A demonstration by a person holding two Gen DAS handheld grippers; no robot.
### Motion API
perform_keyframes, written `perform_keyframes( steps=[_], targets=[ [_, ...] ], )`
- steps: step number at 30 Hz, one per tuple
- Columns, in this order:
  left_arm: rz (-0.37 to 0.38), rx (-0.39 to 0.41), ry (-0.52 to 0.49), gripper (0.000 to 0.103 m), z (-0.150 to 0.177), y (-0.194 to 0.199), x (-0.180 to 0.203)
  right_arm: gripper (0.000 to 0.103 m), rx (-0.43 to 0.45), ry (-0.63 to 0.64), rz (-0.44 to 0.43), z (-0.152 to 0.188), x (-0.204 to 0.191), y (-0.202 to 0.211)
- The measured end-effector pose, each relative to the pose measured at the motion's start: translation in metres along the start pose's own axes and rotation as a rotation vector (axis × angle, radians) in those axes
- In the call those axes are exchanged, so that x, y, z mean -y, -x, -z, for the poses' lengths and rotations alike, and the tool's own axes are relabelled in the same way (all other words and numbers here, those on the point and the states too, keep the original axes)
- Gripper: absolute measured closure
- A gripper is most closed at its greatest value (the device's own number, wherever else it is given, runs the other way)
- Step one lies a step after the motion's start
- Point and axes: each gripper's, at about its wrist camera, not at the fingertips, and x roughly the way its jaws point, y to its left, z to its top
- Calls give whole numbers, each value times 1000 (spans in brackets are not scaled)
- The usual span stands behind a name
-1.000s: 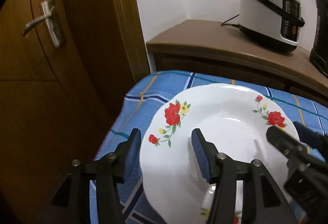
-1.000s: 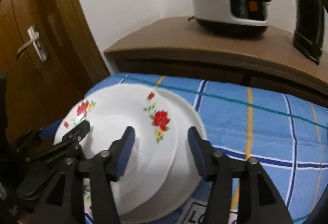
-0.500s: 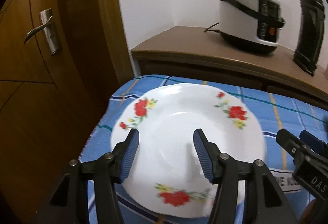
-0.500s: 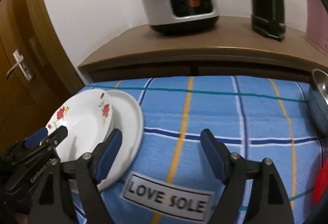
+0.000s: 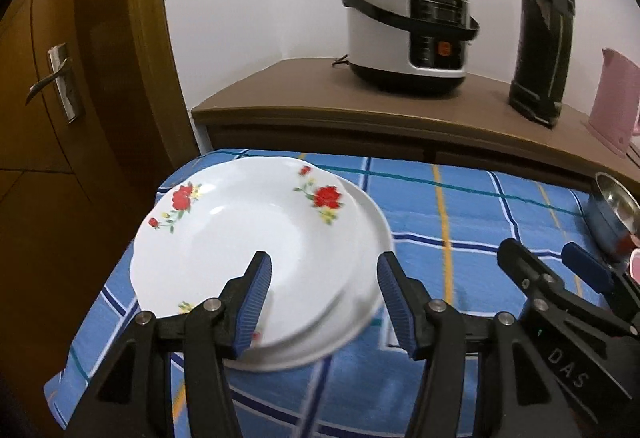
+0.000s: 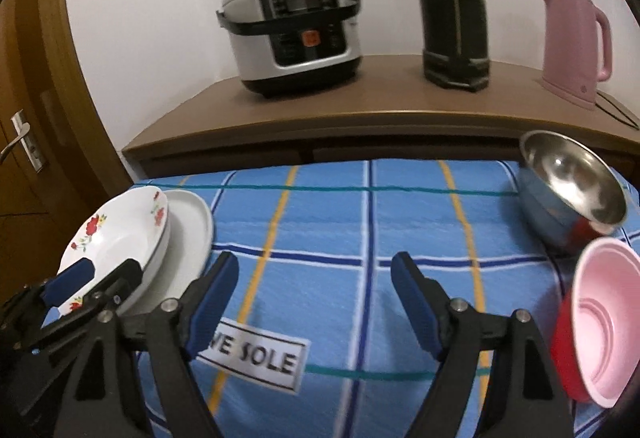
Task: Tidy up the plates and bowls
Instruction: 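Withdraw both grippers from the plate stack toward the pink bowl, then close the left gripper on the rim of the pink-and-red bowl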
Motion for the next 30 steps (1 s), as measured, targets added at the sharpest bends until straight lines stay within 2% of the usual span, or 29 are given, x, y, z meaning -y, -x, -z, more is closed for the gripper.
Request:
perform_keyframes(
  steps=[4, 8, 13, 19, 30],
  targets=[
    [40, -5, -11, 45, 4, 6, 14, 24, 17, -26, 16, 2, 16, 12],
    [36, 11, -29, 45, 5, 14, 23, 24, 34, -26, 31, 3, 22, 23],
    [74, -3, -42, 45, 11, 25, 33, 36, 40, -28, 47, 0, 29, 37],
    [136, 15, -84, 45, 12, 41, 61, 38, 49, -50, 92, -2, 51, 62],
    [280, 3, -169, 45, 13, 59, 132, 39, 58, -82, 265, 0, 120, 110]
  ],
)
